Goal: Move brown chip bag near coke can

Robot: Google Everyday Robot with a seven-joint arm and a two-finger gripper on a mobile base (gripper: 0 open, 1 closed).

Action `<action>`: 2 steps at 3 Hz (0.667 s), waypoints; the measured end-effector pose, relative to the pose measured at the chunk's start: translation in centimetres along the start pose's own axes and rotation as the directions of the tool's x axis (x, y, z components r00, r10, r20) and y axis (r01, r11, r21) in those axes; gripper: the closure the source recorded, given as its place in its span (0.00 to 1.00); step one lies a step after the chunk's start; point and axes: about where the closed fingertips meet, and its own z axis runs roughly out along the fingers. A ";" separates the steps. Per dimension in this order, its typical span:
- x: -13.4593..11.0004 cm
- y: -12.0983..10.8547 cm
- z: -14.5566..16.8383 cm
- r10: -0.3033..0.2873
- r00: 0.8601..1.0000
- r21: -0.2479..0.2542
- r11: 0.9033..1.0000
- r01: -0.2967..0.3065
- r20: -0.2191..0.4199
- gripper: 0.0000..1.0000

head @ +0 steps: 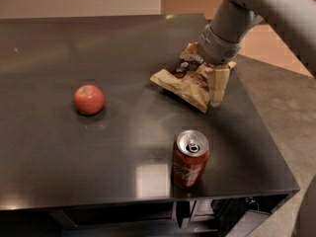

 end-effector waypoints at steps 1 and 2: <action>-0.4 0.5 1.0 -0.038 0.999 -0.036 0.999 0.036 -0.032 0.18; -0.5 1.0 1.2 -0.059 0.997 -0.049 0.997 0.056 -0.050 0.42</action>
Offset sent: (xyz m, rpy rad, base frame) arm -0.0205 0.0006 -0.0115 -0.1073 0.0142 0.0790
